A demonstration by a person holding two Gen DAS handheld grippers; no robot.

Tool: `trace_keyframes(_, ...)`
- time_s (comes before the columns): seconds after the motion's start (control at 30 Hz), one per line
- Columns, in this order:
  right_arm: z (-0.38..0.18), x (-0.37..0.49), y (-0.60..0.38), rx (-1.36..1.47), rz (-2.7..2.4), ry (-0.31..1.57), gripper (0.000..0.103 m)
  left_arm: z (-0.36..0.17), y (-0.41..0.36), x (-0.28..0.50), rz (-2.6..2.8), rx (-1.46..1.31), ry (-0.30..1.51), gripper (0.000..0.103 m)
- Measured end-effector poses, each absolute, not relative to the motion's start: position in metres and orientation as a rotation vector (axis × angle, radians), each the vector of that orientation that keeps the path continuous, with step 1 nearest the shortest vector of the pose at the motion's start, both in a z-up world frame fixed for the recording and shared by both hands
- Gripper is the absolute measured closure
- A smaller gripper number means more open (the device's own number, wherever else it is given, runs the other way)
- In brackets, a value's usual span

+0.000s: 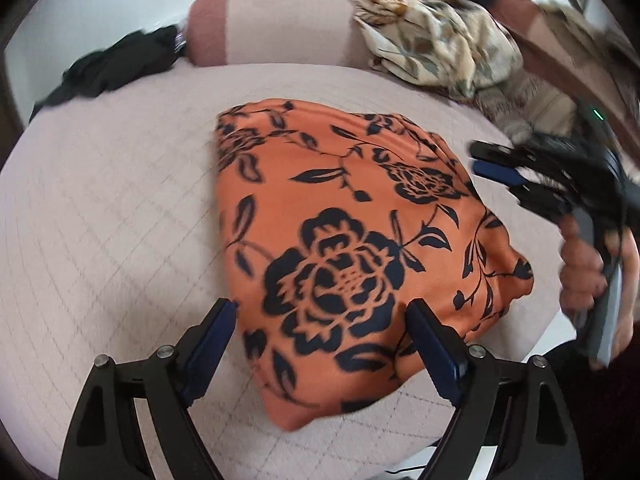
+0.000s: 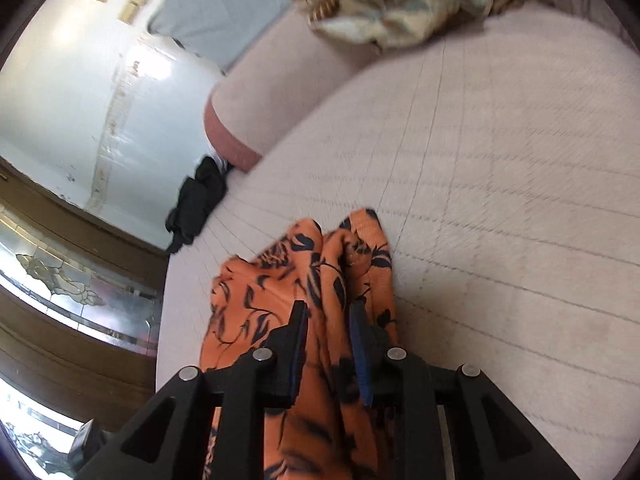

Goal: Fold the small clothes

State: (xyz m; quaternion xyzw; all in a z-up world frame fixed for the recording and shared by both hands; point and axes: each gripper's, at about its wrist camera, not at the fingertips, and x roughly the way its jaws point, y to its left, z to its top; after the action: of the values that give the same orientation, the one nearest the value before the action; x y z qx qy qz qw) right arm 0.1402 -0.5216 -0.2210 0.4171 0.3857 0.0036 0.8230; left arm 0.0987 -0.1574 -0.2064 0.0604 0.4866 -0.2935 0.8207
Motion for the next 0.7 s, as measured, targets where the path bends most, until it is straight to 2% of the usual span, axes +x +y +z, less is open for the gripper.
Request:
trace_keyframes(0.27, -0.18, 0.1, -0.474, 0.724, 0.125, 0.72, 0.079, -0.204, -0.13, 0.096, -0.559, 0.118, 1.014, 0.016)
trace_keyframes(0.4, -0.206, 0.099, -0.449, 0.744, 0.134, 0.869, 0.079, -0.227, -0.136, 0.1, -0.541, 0.177, 1.079, 0.016)
trace_keyframes(0.47, -0.237, 0.102, -0.445, 0.766, 0.093, 1.023, 0.079, -0.24, -0.138, 0.099, -0.538, 0.192, 1.118, 0.016)
trace_keyframes(0.7, -0.254, 0.079, -0.465, 0.98, 0.152, 0.958, 0.08, -0.227, -0.136, 0.089, -0.532, 0.249, 1.067, 0.016)
